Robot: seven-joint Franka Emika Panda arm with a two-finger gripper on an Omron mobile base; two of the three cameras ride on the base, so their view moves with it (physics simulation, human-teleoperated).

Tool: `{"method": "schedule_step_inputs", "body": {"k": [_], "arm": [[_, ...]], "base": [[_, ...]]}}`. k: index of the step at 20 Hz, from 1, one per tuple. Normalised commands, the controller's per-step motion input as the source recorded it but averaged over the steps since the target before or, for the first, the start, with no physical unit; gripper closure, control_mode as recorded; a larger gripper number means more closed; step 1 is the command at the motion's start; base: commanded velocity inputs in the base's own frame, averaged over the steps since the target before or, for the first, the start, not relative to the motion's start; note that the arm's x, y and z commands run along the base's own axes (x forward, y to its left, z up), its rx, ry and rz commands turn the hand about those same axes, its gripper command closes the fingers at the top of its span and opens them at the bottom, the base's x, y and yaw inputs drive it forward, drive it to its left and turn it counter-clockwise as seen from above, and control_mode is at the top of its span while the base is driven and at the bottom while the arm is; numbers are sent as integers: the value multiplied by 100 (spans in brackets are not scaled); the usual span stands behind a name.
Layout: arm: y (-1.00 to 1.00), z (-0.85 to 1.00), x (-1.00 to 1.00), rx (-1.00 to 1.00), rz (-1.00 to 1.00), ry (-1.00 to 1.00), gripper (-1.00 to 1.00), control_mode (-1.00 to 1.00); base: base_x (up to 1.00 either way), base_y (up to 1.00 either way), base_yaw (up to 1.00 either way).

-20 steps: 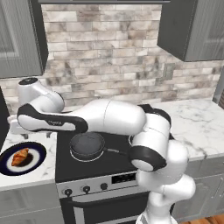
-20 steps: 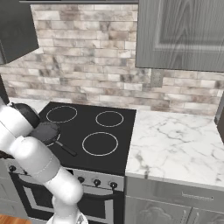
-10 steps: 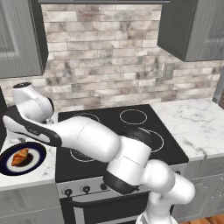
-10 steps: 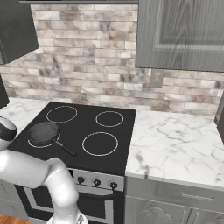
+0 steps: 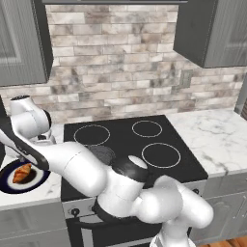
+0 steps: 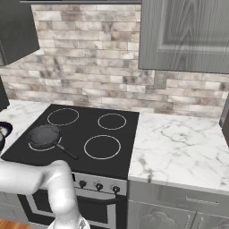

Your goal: Pick the croissant and place it on the pan. Then turn on the stove to warm the croissant.

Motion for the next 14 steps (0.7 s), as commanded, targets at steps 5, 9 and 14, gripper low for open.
{"method": "schedule_step_inputs", "body": {"k": [5,9,14], "arm": [[9,-22,4,0,0,1,-100,-100],[4,-40,13,0,0,3,-100,-100],[2,-29,15,0,0,2,-100,-100]], "base": [[0,0,0],[0,0,0],[0,0,0]]}}
